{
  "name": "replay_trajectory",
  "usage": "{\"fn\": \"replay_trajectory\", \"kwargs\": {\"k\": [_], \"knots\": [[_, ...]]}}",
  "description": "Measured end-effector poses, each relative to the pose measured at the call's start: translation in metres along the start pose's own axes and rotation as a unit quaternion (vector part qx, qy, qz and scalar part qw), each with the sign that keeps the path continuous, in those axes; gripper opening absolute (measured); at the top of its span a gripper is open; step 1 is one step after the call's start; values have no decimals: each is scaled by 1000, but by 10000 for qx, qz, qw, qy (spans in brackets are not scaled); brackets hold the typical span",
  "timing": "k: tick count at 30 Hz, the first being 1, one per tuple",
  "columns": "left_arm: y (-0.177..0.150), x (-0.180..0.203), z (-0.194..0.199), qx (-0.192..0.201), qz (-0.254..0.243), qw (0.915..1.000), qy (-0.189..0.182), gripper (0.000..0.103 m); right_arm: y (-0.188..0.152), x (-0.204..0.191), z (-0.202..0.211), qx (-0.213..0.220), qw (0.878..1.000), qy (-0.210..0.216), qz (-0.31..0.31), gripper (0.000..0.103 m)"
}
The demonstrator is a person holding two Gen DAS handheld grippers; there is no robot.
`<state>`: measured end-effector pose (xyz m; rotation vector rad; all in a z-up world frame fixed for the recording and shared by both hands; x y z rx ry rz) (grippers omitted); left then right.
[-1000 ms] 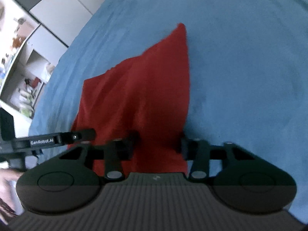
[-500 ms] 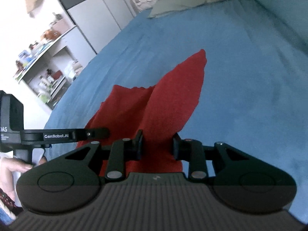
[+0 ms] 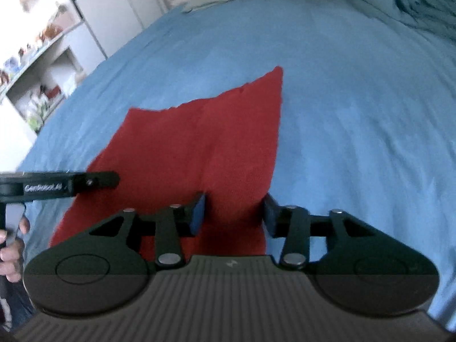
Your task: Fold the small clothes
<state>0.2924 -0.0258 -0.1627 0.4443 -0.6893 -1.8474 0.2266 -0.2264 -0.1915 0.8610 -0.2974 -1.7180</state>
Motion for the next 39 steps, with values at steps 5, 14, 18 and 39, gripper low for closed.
{"fn": "replay_trajectory", "kwargs": {"k": [5,14,18,39], "knots": [[-12,-11,6,42,78,9997,220,75,8,14,22,557,9982,-218,3,89],[-12,-5,10,-106,-97,9990,425,73,5,15,5,399,9980,-486,-6,88],[6,-2,70,367,-182,9976,563,75,15,-14,58,856,9956,-277,254,91],[-99,43,261,187,106,9961,851,103,-91,-106,255,470,9850,-1620,365,103]]}}
Point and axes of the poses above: each gripper's, at about its wrist camera, not at the fingertips, and z roughly against the way its jaws point, x to its right, y to its top, the point moved 7 cm from there along -z, roughly the way its jaws point, and after that the axes turned 9 degrees about -z, right-handed, at the moved point
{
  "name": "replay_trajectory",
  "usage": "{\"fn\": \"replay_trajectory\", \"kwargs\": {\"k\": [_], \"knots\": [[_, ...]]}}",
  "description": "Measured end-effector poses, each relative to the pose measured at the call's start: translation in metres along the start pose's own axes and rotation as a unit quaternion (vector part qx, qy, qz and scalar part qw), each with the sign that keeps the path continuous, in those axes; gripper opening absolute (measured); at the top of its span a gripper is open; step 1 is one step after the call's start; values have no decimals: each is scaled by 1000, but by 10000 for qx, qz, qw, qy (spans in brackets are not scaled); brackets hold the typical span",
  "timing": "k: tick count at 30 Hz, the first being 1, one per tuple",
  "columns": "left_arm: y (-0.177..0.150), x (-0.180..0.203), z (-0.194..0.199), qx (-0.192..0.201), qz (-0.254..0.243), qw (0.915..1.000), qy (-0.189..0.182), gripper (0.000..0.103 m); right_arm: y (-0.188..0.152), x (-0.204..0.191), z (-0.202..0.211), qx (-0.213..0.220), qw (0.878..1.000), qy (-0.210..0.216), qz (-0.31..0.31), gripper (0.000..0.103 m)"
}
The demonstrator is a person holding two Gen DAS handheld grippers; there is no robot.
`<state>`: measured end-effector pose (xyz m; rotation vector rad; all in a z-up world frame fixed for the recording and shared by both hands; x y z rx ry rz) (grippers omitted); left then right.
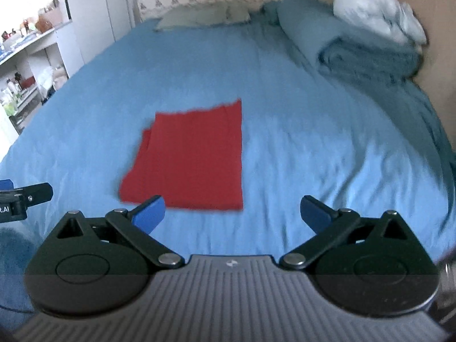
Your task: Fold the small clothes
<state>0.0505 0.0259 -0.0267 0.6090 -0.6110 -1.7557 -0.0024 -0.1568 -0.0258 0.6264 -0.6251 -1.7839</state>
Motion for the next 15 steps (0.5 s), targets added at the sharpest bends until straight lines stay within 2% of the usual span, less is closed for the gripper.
{"fn": "replay_trajectory", "kwargs": {"k": [6,15], "knots": [[-11,11,2,-35,-141,9999,-74,103,-28,11,0,-131,9995,-290,72,103],[-10,19,5,105,-289,9995,-34,103,-31,19,3,-101,9994,-335,-9,103]]}}
Point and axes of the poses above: each gripper's, at about its wrist camera, not at the fingertips, and z roughly against the way its jaws point, x to its right, y to its top, the point moved 7 cm from there along -z, roughly the way its jaws point, and after that the axes turned 9 degrees about -z, right-handed, at the moved point
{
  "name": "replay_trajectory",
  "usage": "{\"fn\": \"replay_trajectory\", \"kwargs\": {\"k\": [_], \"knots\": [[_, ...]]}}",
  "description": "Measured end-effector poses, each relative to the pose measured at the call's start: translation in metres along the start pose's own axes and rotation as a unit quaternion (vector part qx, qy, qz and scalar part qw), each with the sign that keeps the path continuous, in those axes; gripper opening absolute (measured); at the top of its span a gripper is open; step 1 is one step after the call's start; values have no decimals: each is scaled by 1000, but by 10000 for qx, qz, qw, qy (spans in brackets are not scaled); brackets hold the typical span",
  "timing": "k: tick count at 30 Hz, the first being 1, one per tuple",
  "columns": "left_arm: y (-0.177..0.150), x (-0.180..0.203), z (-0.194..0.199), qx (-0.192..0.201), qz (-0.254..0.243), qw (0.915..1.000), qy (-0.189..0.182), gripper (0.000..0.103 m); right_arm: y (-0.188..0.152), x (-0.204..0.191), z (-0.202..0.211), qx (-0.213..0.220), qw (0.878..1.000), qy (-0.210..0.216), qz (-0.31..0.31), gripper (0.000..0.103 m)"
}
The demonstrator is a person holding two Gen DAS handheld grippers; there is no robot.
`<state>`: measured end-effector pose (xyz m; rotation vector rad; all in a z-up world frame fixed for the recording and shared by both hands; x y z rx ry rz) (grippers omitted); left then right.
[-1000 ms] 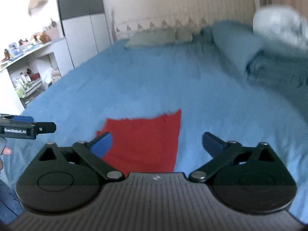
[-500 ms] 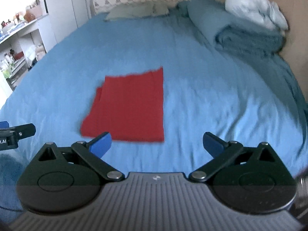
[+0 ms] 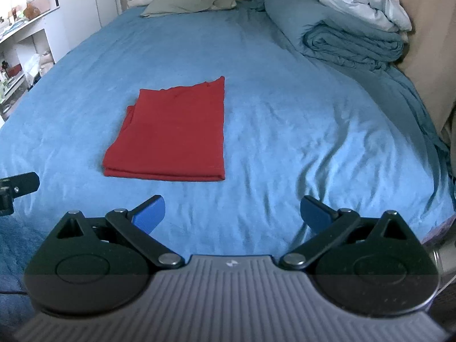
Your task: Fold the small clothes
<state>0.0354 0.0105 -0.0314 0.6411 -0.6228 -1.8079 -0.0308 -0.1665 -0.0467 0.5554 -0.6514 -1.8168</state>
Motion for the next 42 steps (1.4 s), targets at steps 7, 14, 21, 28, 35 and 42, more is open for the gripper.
{"fn": "replay_trajectory", "kwargs": {"k": [7,14,21,28,35,42], "knots": [[1,-1,0,29,-91,10000,1,103,0,4,-1,-29,10000,-22,-21,103],[1,-1,1,48,-131,9999,18,103,-1,4,-3,-22,10000,-37,-46,103],[0,-2,2,72,-174,9998,26,103,-1,5,-3,-18,10000,-38,-47,103],[1,-1,2,94,-226,9997,47,103,-1,5,-3,-20,10000,-40,-54,103],[2,1,2,100,-239,9996,63,103,-1,5,-4,-28,10000,-34,-64,103],[3,1,3,136,-269,9995,58,103,-1,6,-4,-28,10000,-34,-74,103]]}}
Point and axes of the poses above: each gripper's, at about its wrist camera, not at the fingertips, and z roughly against the way its jaws point, x to its right, y to its top, the point moved 7 cm from there along -z, roughly the way its jaws point, and after that the axes turned 9 degrees about -z, right-handed, at the moved point
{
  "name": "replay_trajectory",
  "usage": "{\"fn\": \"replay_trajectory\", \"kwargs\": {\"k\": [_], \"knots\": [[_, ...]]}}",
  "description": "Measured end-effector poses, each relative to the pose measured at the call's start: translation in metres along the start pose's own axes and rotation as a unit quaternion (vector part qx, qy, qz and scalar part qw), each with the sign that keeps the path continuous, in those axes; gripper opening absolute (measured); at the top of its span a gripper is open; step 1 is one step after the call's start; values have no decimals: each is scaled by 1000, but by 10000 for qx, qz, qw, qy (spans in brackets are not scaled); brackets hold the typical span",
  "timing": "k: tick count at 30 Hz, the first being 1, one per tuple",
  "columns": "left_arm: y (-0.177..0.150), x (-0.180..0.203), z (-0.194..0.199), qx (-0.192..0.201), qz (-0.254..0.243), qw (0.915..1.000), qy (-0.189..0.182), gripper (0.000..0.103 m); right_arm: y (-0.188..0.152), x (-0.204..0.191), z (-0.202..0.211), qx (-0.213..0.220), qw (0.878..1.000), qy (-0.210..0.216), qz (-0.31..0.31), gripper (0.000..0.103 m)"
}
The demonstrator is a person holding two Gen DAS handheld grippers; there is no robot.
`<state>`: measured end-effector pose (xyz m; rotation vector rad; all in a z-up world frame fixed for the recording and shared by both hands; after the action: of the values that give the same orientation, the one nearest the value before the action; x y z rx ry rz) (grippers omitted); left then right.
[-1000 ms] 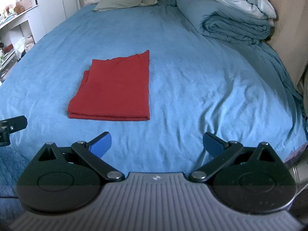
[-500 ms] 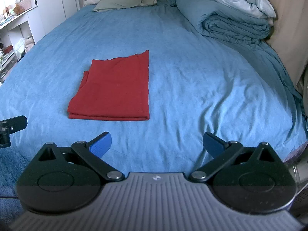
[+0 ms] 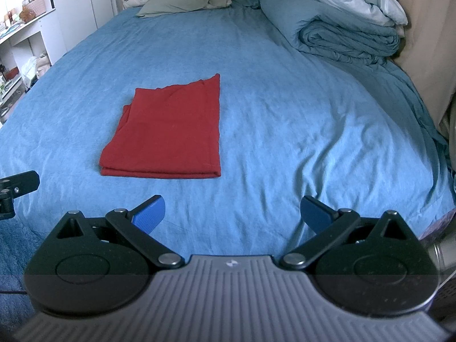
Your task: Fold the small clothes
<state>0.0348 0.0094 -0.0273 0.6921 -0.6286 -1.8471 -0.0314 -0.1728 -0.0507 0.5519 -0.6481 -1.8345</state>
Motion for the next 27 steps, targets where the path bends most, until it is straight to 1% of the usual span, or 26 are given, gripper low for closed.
{"fn": "replay_trajectory", "kwargs": {"k": [8,27], "knots": [[0,0,2,24,26,9999,-98,103,0,1,0,26,10000,-5,-2,103],[2,1,5,74,1,10000,-57,103,-1,-6,3,63,10000,-11,-35,103]]}}
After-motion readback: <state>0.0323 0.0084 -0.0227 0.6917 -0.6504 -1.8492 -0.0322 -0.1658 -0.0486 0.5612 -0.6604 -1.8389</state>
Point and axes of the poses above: each gripper's, at about its wrist camera, not at the fingertips, and z roughly against the way its jaws point, x to its right, y to its top, the point moved 7 cm from there along -z, roughly the way its jaws point, and after that the axes turned 9 degrees about -z, right-handed, at the moved point
